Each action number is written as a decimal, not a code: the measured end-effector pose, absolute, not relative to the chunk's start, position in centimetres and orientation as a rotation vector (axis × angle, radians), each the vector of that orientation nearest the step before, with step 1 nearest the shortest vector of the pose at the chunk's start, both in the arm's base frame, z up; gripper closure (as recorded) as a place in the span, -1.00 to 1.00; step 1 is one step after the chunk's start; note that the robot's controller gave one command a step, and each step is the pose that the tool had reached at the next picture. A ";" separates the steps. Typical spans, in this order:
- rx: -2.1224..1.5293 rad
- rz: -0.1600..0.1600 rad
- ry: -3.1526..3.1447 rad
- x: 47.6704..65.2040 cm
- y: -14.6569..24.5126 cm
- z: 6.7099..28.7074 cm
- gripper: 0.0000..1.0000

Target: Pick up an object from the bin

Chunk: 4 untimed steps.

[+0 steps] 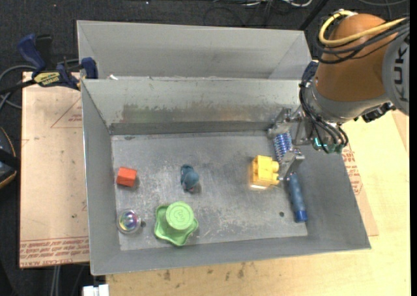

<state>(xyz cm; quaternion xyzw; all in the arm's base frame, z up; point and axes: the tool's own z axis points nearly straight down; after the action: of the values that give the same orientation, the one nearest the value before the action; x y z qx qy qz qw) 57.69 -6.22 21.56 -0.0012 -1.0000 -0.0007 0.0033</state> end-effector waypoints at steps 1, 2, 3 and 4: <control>-0.141 -0.009 -3.144 60.9 -12.0 7.3 -1.00; 0.013 -0.019 -3.145 60.5 -14.7 10.1 -1.00; -0.164 -0.005 -3.138 60.8 -10.5 10.4 -1.00; -0.483 0.000 -3.108 61.5 -9.5 7.5 -1.00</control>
Offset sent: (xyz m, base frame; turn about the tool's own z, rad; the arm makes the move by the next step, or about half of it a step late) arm 0.0290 -0.0597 -0.1456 0.0851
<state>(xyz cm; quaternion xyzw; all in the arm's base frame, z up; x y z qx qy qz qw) 61.48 -9.50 7.52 -0.1535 -0.9882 0.0000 -0.0016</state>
